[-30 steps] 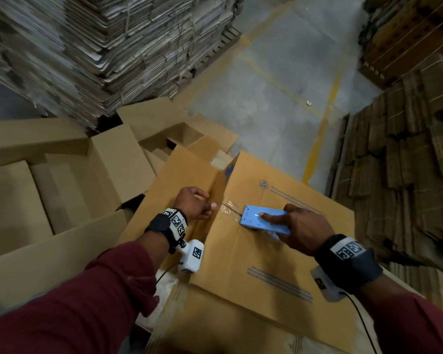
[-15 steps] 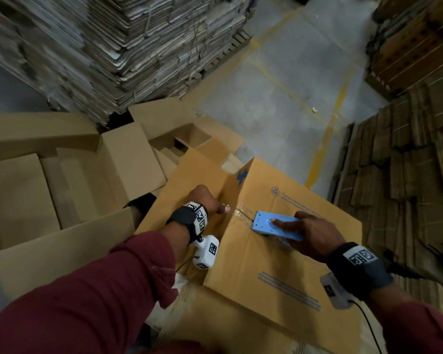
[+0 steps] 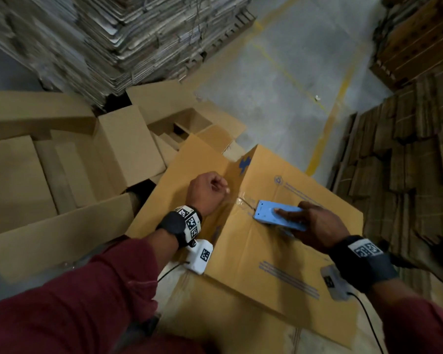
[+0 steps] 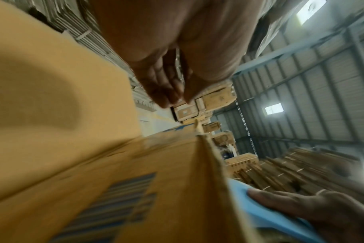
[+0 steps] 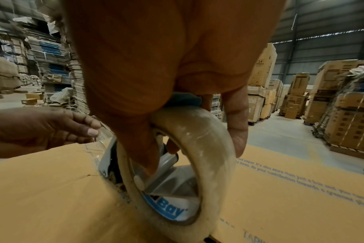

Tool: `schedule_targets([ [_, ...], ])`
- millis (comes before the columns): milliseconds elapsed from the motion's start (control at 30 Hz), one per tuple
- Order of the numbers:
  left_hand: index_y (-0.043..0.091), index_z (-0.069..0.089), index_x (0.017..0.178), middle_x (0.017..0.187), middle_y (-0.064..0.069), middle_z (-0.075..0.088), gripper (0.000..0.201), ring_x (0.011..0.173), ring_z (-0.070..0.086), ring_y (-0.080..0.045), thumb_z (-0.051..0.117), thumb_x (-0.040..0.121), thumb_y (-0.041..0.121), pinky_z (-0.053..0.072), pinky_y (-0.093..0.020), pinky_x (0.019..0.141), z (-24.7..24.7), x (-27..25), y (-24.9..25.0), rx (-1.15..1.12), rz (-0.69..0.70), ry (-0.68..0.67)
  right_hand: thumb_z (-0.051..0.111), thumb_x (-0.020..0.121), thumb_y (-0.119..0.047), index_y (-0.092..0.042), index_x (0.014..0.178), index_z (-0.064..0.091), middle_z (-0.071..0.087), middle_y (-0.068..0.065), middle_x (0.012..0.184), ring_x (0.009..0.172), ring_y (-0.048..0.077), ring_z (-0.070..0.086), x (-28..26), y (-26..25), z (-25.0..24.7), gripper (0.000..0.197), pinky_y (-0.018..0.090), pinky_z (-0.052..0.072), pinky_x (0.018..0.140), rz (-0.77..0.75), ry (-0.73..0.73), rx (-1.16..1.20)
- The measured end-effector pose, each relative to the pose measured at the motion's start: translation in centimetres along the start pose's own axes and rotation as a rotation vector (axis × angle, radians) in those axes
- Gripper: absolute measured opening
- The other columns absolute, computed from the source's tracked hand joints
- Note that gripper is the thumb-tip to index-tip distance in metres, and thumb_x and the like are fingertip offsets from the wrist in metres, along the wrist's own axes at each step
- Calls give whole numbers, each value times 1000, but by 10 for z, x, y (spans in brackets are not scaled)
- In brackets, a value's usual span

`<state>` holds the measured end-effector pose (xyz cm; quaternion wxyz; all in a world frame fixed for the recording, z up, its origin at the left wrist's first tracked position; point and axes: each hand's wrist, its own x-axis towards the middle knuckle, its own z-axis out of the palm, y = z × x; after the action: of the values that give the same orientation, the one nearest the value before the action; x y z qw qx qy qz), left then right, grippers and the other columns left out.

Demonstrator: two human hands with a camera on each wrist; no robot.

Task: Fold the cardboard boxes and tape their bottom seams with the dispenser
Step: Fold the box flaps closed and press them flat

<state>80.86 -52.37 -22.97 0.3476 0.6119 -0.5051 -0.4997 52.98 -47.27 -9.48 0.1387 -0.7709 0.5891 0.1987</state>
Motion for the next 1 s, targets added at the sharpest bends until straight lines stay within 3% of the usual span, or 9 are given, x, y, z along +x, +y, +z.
schedule_targets([
  [133, 26, 69, 87, 93, 5, 69, 24, 79, 64, -6, 73, 83, 3, 52, -18, 75, -3, -7, 11, -74, 210, 222, 77, 84, -52, -65, 139, 45, 52, -4, 93, 82, 28, 66, 0, 5, 7, 65, 34, 50, 64, 2, 48, -12],
  [233, 31, 70, 92, 98, 8, 73, 20, 88, 68, -8, 73, 88, 11, 56, -25, 80, -7, -10, 17, -208, 155, 213, 77, 82, -54, -67, 138, 44, 51, -6, 91, 81, 27, 66, -1, 5, 10, 66, 35, 50, 61, 6, 61, -18],
  [300, 29, 73, 109, 109, 10, 75, 19, 101, 69, -5, 73, 91, 37, 55, -28, 89, -5, -15, 19, -326, 75, 19, 77, 82, -55, -66, 137, 45, 50, -7, 90, 80, 27, 66, 0, 6, 10, 65, 35, 50, 60, 11, 69, -19],
  [367, 23, 63, 138, 139, 3, 66, 67, 126, 60, -4, 65, 88, 67, 47, -27, 107, 1, -22, 15, -285, 71, -246, 77, 82, -57, -65, 137, 47, 45, -10, 88, 80, 26, 66, 0, 5, 10, 64, 32, 49, 61, 15, 74, -20],
  [467, 19, 27, 163, 167, 3, 30, 105, 150, 33, -6, 51, 84, 83, 29, -31, 124, 12, -33, 2, -64, 130, -508, 75, 83, -56, -64, 137, 48, 42, -11, 90, 84, 25, 65, 0, 5, 9, 61, 32, 46, 63, 28, 71, -20],
  [600, 27, -14, 164, 172, 11, 0, 125, 155, 20, -7, 52, 78, 89, 22, -39, 127, 8, -42, -25, 118, 108, -708, 73, 85, -57, -65, 137, 47, 44, -9, 91, 86, 25, 64, 2, 6, 10, 59, 33, 47, 65, 31, 51, -10],
  [733, 34, -22, 161, 172, 13, -6, 125, 157, 15, -10, 56, 79, 88, 20, -38, 127, -7, -45, -35, 248, 73, -835, 78, 82, -53, -65, 135, 50, 52, -6, 91, 83, 25, 66, 6, 9, 8, 61, 33, 47, 64, 22, 51, 25],
  [900, 22, 16, 164, 171, -4, 19, 126, 154, 28, -25, 68, 69, 87, 31, -45, 123, -11, -36, -18, 475, 152, -634, 77, 82, -55, -64, 135, 51, 55, -3, 91, 81, 27, 67, 7, 9, 7, 59, 34, 51, 61, -2, 65, 29],
  [1000, 18, -2, 166, 173, 0, 10, 134, 155, 23, -18, 83, 73, 65, 23, -30, 124, -6, -39, 4, 272, 145, -512, 75, 83, -58, -65, 135, 50, 55, -3, 93, 84, 26, 66, 7, 9, 7, 58, 36, 52, 64, 9, 62, 29],
])
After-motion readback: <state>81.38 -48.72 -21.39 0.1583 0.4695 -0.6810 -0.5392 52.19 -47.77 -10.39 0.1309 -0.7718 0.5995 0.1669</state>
